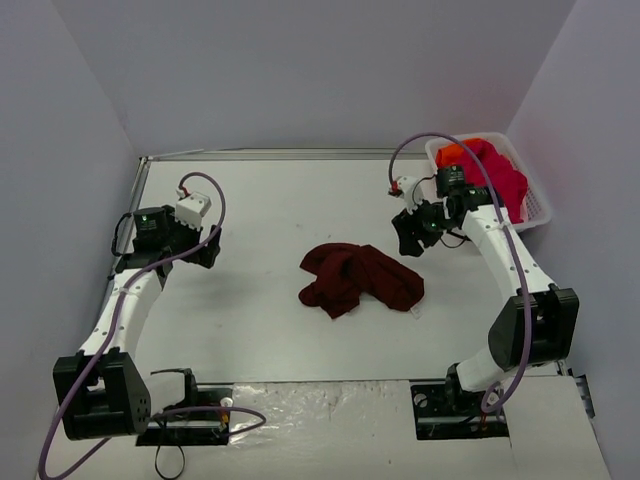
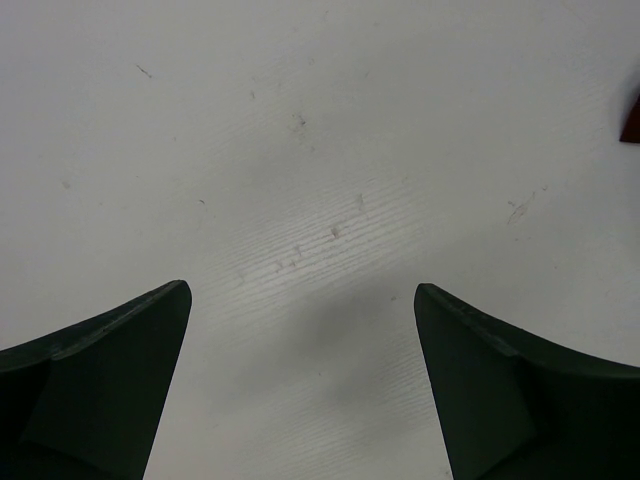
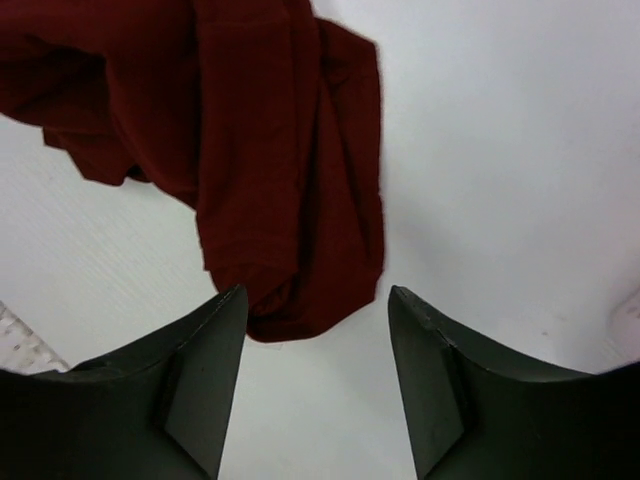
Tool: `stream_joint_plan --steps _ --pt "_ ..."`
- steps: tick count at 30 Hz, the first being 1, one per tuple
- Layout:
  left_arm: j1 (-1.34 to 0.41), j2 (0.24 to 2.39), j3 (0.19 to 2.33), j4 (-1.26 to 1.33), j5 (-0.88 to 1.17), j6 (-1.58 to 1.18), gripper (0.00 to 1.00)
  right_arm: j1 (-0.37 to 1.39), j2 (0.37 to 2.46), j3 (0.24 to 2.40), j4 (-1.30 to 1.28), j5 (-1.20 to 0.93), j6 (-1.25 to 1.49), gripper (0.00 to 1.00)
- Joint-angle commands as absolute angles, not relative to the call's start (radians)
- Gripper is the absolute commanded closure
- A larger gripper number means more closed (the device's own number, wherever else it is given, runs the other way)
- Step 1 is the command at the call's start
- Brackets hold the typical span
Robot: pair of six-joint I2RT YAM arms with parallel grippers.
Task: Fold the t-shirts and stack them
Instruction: Move the tshirt to the center of the board
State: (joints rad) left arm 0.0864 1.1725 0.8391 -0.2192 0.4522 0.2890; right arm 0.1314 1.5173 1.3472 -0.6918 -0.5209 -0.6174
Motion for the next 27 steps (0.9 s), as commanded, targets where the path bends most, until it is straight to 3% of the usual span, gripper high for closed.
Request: stream_joint_plan --steps 1,3,23,25,27 --pt "0.091 1.184 0.857 -0.207 0.486 0.308 0.06 0.163 1.529 1.304 -0.802 -0.568 -0.667 0.47" --pt "0.091 1.195 0.864 -0.216 0.5 0.311 0.06 0.179 1.539 1.264 -0.816 -0.548 -0.683 0.53" --pt "0.087 1.223 0.871 -0.252 0.529 0.325 0.06 0.215 1.73 1.14 -0.715 -0.483 -0.707 0.5" --pt "0.089 1.227 0.873 -0.253 0.531 0.327 0.06 0.216 1.749 1.152 -0.712 -0.494 -0.707 0.51" --pt "0.089 1.229 0.871 -0.253 0.531 0.328 0.06 0.216 1.769 1.157 -0.709 -0.5 -0.707 0.58"
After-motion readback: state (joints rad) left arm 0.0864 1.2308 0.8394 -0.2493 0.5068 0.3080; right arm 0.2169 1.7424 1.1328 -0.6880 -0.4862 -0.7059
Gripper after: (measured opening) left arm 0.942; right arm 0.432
